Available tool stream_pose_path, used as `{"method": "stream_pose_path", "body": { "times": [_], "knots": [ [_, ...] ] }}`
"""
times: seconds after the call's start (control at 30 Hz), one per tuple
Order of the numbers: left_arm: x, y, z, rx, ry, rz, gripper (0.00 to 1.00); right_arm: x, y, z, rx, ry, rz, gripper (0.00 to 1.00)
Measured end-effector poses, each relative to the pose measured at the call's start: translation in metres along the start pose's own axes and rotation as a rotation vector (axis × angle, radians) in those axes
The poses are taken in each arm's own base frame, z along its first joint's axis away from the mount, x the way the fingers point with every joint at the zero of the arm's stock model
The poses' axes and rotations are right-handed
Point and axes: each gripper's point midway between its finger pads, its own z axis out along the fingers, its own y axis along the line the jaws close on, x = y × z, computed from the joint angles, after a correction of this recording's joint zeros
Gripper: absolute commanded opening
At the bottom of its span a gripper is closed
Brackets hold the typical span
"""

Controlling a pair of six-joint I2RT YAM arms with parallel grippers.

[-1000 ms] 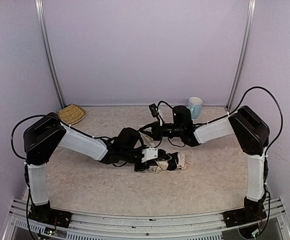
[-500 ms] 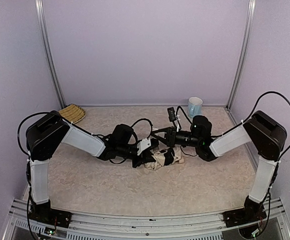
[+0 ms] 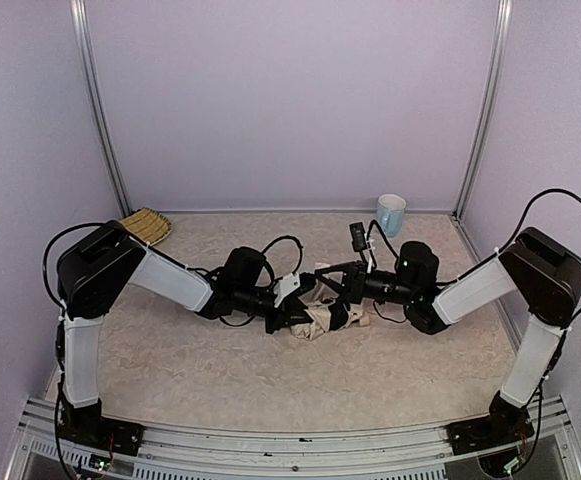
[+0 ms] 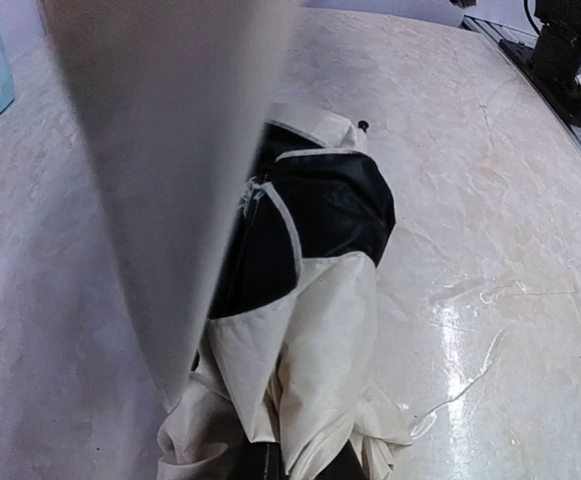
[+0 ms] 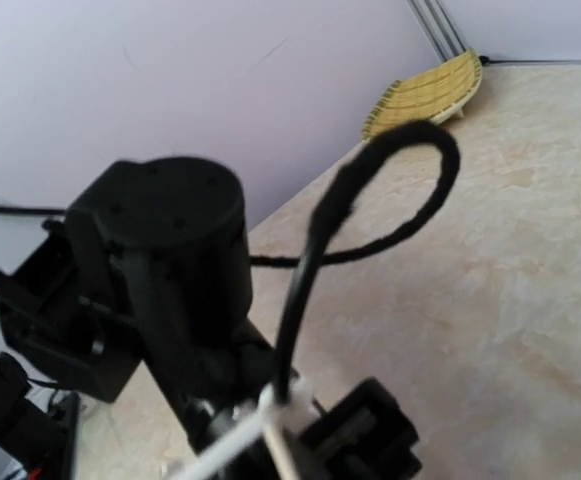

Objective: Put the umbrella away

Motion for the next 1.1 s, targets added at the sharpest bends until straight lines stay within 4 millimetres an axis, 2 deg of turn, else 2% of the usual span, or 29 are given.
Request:
{"method": "stream_pose_path", "body": {
  "times": [0.1, 0.23, 0.33, 0.53, 0.7, 0.9, 1.1],
  "knots": [
    [0.001, 0.005, 0.0, 0.011, -0.003, -0.034, 0.0, 0.014, 0.001, -0.008, -0.008, 0.019, -0.022, 0.0],
    [-0.001, 0.013, 0.001, 0.015, -0.008, -0.079, 0.0, 0.066, 0.02, -0.009, -0.056, 0.156, -0.088, 0.0],
    [0.0, 0.008, 0.001, 0.038, -0.007, -0.086, 0.0, 0.089, 0.027, -0.008, -0.079, 0.222, -0.182, 0.0],
    [0.001, 0.005, 0.001, 0.064, 0.011, -0.093, 0.0, 0.123, 0.016, -0.025, -0.068, 0.329, -0.352, 0.0],
    [0.0, 0.005, 0.003, 0.084, 0.05, -0.087, 0.0, 0.143, 0.004, -0.028, -0.061, 0.395, -0.457, 0.0],
    [0.001, 0.002, 0.005, 0.101, 0.091, -0.047, 0.01, 0.168, -0.014, -0.026, -0.069, 0.431, -0.485, 0.0],
    [0.001, 0.001, 0.006, 0.105, 0.135, -0.023, 0.1, 0.171, -0.025, -0.027, -0.088, 0.408, -0.471, 0.0]
  ]
}}
